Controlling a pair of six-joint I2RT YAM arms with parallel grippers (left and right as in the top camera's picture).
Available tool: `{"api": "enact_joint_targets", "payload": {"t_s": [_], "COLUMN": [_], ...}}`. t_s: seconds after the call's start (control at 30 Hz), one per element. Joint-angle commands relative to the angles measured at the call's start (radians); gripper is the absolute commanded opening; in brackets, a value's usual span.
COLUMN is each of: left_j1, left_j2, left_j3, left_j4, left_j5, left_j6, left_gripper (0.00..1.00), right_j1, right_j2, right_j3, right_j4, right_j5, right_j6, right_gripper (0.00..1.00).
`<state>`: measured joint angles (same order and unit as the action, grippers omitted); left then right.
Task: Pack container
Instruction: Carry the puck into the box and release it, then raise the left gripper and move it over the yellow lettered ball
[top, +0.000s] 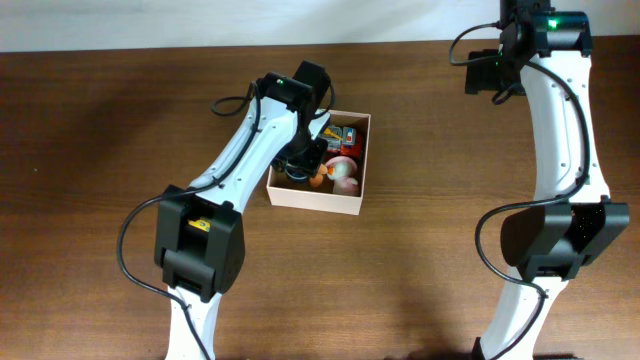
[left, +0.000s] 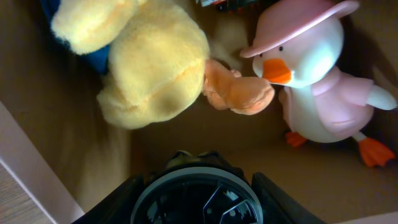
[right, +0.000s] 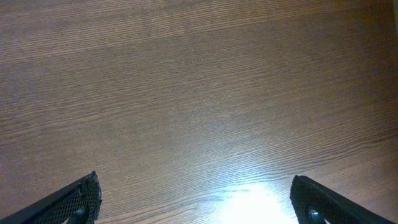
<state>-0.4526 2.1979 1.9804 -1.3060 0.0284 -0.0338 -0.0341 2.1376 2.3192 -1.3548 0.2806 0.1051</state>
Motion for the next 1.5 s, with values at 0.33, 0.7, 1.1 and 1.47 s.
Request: {"api": "enact_joint_targets", "payload": {"t_s": [0.33, 0.7, 1.1, 1.47], "left_j1": [-0.001, -0.001, 0.037, 0.141], "left_j2": [-0.002, -0.003, -0.042, -0.163], "left_j3": [0.001, 0.001, 0.274, 0.467], "left_j4": [-0.060, -0.060, -0.193, -0.382], "left_j5": [-0.078, -0.074, -0.074, -0.097], "left_j6": [-0.003, -0.005, -0.079, -0.133], "left_gripper": [0.43, 0.62, 0.63, 0.65], "right_j1": [-0.006, -0.006, -0.006, -0.006], "right_j2": [0.001, 0.001, 0.001, 0.001], "right_j3": [0.015, 0.015, 0.015, 0.015], "right_j4": [0.001, 0.001, 0.001, 0.001], "right_j5": [0.016, 0.016, 0.016, 0.016], "right_j6": [0.004, 0.004, 0.004, 0.004], "right_gripper": [0.99, 0.99, 0.99, 0.99]}}
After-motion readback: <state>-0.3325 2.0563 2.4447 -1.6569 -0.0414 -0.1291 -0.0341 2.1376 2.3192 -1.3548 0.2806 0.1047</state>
